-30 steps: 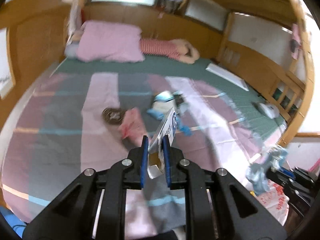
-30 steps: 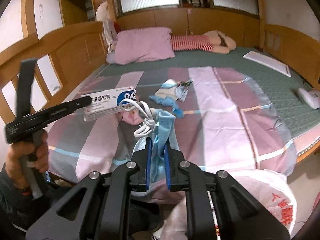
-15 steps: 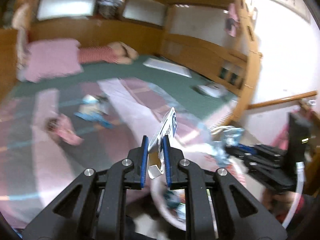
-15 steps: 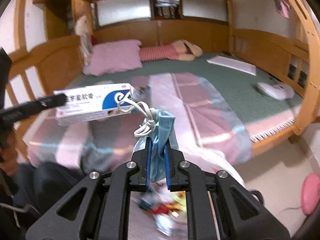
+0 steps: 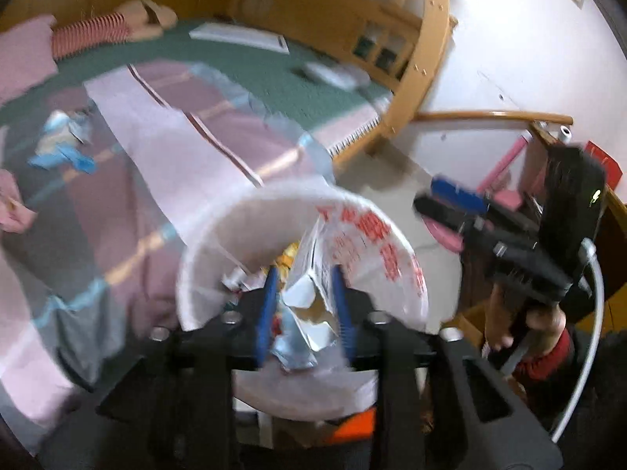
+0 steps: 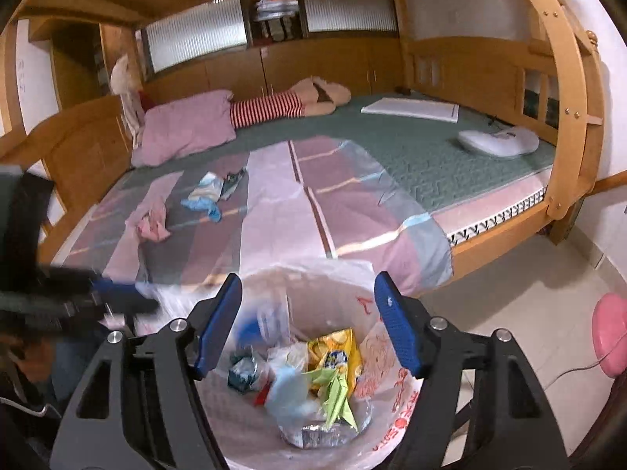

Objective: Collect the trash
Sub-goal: 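Carry the mask and box over the wastebasket and open both grippers, then move both grippers back over the remaining trash on the bed, then grasp the pink wrapper with the left gripper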

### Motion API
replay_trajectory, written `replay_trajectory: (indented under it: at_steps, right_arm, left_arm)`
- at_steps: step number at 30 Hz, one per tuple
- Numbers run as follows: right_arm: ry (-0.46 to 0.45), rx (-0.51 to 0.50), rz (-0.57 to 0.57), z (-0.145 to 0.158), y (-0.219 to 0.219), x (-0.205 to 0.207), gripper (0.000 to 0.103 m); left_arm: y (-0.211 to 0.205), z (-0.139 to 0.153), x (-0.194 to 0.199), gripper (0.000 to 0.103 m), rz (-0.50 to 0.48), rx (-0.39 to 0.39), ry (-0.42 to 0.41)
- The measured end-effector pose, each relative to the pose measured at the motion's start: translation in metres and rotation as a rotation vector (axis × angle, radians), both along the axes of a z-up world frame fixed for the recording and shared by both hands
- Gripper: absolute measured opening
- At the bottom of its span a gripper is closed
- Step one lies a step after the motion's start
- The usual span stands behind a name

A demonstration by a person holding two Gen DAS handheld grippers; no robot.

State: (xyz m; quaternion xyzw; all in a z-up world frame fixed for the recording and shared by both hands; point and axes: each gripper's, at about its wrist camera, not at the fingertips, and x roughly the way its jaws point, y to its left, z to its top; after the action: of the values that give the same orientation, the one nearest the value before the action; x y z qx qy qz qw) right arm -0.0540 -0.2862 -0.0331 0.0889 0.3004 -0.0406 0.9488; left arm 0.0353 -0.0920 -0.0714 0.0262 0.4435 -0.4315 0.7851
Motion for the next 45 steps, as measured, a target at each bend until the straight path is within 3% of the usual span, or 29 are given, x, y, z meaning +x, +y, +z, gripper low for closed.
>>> replay_trajectory:
  at_steps: [1,2,7,11,15,17,23,26,31,33,34,36,37,38,41,43,45]
  right_arm:
    - [-0.013,-0.003,-0.005,0.002,-0.001,0.001,0.074]
    - [-0.021,-0.004,-0.01,0.003,-0.003,0.0,0.075]
    - [-0.004,0.003,-0.025,-0.001,-0.007,0.014,0.076]
    - [0.079,0.058,-0.042,-0.013,-0.006,0.043,0.077]
    - [0.192,0.145,-0.028,-0.031,0.007,0.086,0.077]
    - [0.225,0.157,-0.007,-0.036,0.018,0.105,0.077]
    - [0.229,0.103,0.054,-0.037,0.071,0.155,0.077]
    - [0.224,0.087,0.094,-0.037,0.098,0.176,0.077]
    - [0.229,0.06,0.176,-0.041,0.136,0.2,0.077]
    - [0.239,0.051,0.192,-0.046,0.148,0.208,0.077]
    - [0.251,0.048,0.196,-0.051,0.154,0.215,0.077]
    - [0.268,0.047,0.198,-0.057,0.163,0.226,0.077]
    - [0.271,0.044,0.196,-0.06,0.167,0.233,0.077]
    - [0.276,0.041,0.193,-0.062,0.17,0.238,0.077]
    - [0.285,0.068,0.206,-0.063,0.178,0.253,0.077]
    - [0.276,0.074,0.216,-0.063,0.183,0.255,0.077]
    - [0.28,0.076,0.232,-0.065,0.188,0.256,0.077]
  left_arm:
    - [0.0,-0.005,0.002,0.062,0.008,0.004,0.012]
    - [0.001,-0.009,0.004,0.07,0.018,0.006,0.022]
    - [0.029,-0.005,0.028,0.082,0.117,-0.01,0.016]
    - [0.075,0.003,0.065,0.086,0.315,0.008,-0.044]
    - [0.136,0.0,0.121,0.086,0.609,0.098,-0.077]
    - [0.16,-0.001,0.145,0.086,0.7,0.13,-0.099]
    - [0.197,-0.014,0.217,0.095,0.825,0.239,-0.179]
    - [0.208,-0.032,0.244,0.095,0.844,0.271,-0.168]
    - [0.215,-0.069,0.272,0.095,0.788,0.229,-0.112]
    - [0.211,-0.081,0.283,0.094,0.755,0.283,-0.097]
    - [0.21,-0.082,0.286,0.089,0.741,0.294,-0.104]
    - [0.209,-0.091,0.297,0.069,0.705,0.298,-0.068]
    - [0.209,-0.095,0.301,0.043,0.688,0.292,-0.032]
    - [0.212,-0.099,0.303,0.036,0.684,0.28,0.011]
    - [0.221,-0.088,0.294,0.031,0.69,0.266,0.074]
    - [0.225,-0.075,0.273,0.031,0.663,0.335,0.073]
    - [0.22,-0.07,0.255,0.041,0.588,0.409,0.043]
